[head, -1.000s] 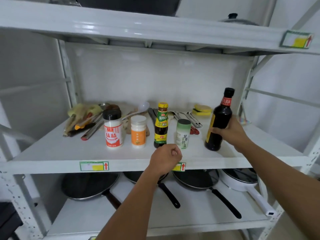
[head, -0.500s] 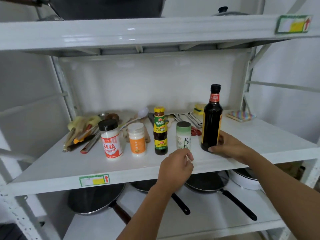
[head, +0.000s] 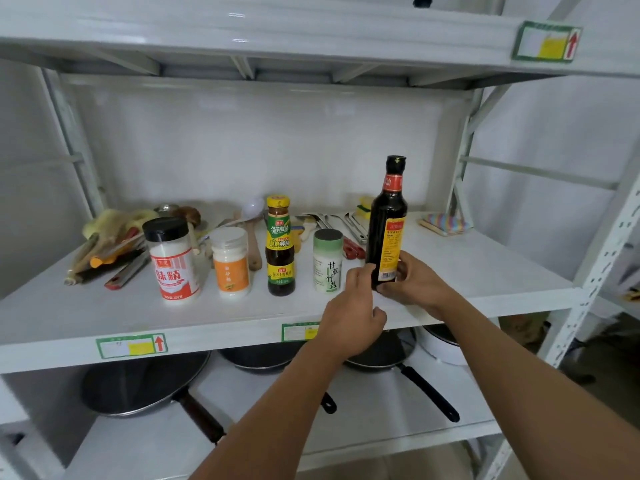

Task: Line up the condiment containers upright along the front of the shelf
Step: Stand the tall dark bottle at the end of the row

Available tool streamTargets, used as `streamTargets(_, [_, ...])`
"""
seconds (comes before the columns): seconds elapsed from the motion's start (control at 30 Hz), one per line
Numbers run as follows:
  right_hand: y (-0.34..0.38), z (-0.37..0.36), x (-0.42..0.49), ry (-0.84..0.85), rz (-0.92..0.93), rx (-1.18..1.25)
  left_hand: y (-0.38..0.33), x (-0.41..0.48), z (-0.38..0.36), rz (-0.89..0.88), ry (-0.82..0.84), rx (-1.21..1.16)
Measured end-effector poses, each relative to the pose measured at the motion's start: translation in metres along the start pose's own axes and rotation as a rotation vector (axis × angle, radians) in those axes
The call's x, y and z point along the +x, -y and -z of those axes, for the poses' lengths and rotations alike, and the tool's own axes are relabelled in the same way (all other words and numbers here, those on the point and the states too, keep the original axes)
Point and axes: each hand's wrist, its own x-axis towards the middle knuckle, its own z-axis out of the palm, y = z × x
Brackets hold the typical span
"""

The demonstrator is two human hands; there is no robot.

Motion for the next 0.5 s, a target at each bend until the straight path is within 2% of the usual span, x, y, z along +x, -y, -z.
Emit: streamTargets(0.5, [0.005,-0.009,-0.001,-0.058,0.059,-0.059,-0.001,-0.013,-0.012,0.018,-0.061,-0.011])
